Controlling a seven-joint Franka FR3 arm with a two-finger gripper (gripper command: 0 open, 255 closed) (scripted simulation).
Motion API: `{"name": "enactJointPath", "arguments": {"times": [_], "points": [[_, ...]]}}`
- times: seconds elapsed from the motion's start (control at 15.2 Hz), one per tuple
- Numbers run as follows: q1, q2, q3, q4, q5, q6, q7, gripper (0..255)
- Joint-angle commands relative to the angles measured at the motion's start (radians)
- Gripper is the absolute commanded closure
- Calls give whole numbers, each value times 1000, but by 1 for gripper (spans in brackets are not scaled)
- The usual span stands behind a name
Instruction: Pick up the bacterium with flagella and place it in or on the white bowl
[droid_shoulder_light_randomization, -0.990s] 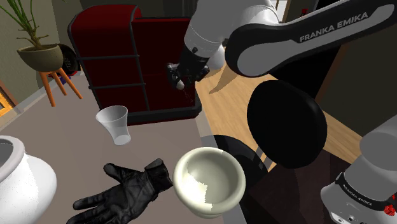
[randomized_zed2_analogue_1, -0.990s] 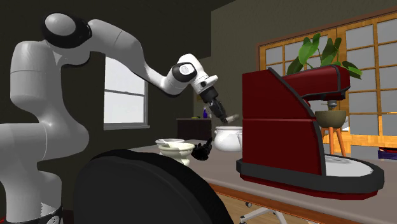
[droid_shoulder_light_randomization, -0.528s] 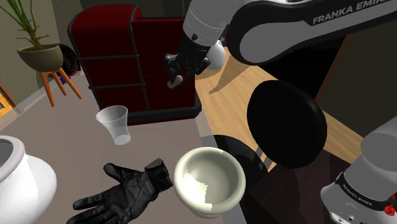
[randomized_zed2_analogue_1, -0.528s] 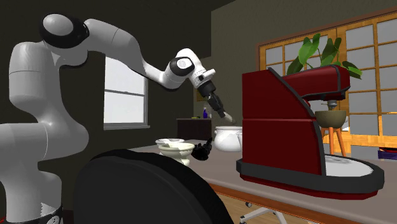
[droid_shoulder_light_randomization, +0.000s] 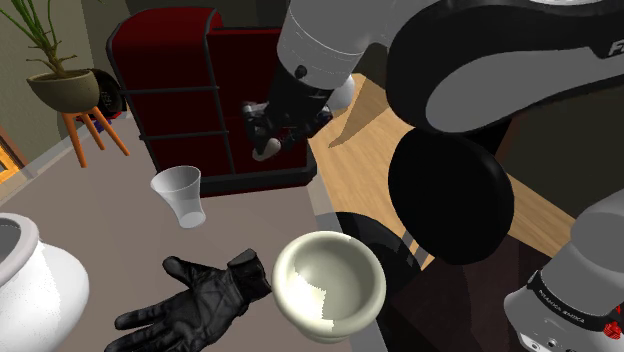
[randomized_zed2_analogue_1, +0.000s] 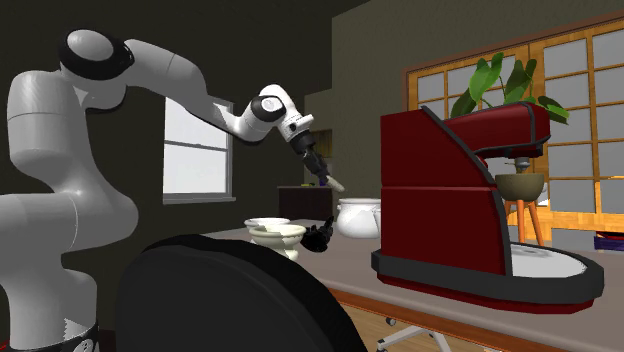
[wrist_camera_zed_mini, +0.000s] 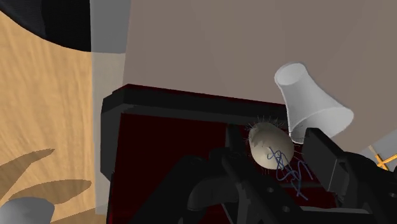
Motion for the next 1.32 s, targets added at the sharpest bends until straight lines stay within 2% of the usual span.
{"name": "enactJointPath", "arguments": {"times": [0.0, 0.33, 0.66, 0.99, 1.25], "points": [[17, -25, 26, 1, 10, -21, 40, 255], [22, -50, 124, 44, 8, -86, 141, 255], [-18, -58, 267, 118, -4, -160, 246, 255], [-124, -82, 458, 224, 5, -240, 331, 255], [-231, -140, 606, 333, 53, -309, 370, 255]]}}
